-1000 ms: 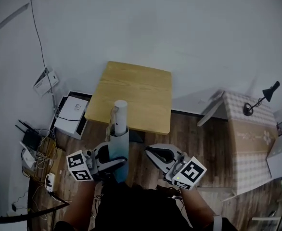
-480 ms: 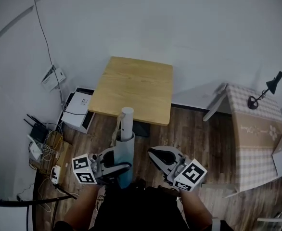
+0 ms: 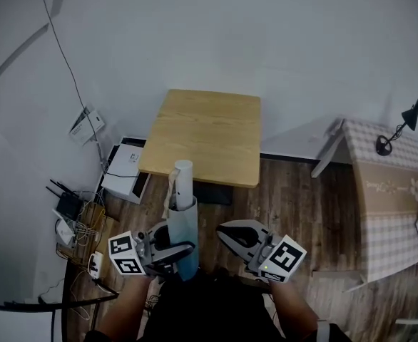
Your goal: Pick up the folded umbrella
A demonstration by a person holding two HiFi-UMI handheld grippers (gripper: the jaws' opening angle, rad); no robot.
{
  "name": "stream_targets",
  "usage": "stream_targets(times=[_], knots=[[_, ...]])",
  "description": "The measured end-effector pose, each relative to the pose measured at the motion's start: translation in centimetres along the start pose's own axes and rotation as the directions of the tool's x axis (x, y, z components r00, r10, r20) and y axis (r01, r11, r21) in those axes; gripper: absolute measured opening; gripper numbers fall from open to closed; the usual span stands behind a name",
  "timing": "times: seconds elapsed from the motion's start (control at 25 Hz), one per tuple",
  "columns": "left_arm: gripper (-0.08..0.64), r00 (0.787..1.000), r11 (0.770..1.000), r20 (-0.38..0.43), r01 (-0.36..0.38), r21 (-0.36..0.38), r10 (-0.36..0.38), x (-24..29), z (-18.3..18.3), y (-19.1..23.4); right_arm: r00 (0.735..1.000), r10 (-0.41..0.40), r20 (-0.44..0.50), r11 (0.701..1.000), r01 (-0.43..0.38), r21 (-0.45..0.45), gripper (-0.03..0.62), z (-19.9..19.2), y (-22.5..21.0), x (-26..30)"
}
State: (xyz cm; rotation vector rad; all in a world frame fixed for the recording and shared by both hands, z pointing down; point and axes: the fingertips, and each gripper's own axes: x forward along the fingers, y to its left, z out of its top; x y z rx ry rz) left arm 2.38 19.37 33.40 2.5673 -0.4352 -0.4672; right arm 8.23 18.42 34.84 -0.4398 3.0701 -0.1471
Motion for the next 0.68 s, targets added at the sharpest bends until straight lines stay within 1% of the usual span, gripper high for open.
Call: stream_targets(times=[0.12,0.2,0.32,0.4,0.68], knots=[[0.290,1.000,1.000,0.009,-0.005,0.004,0.005,0.0,0.2,0.2,0.999,0.034,0.000,0.999,-0.034,-0.008,0.020,0.0,0.2,0.7],[0.291,1.000,1.000,0.020,-0.012,-0.016,0.013,-0.5,0.3,0.3,0.999,0.045,0.001,0.999,-0.045,-0.008,0.020,0.1,0.2,1.3],[0.291,0.997,0.998,0.071,-0.013,-0.055,0.017,-1.7,1.0,0.5,0.999,0.052,0.003,0.999,-0.052,-0.011,0.020,0.1,0.0,2.2],[0.291,0.995,0.998,0.095,-0.022,-0.063,0.028,-2.4,1.5,1.0,0.999,0.052,0.003,0.999,-0.052,-0.007,0.020,0.1,-0.3,2.7],[0.291,0.995,0.997,0.094,-0.036,-0.073,0.043,-3.4,2.3,3.0,0.998,0.062,-0.015,0.998,-0.062,0.010,0.020,-0.7,-1.3,4.7]])
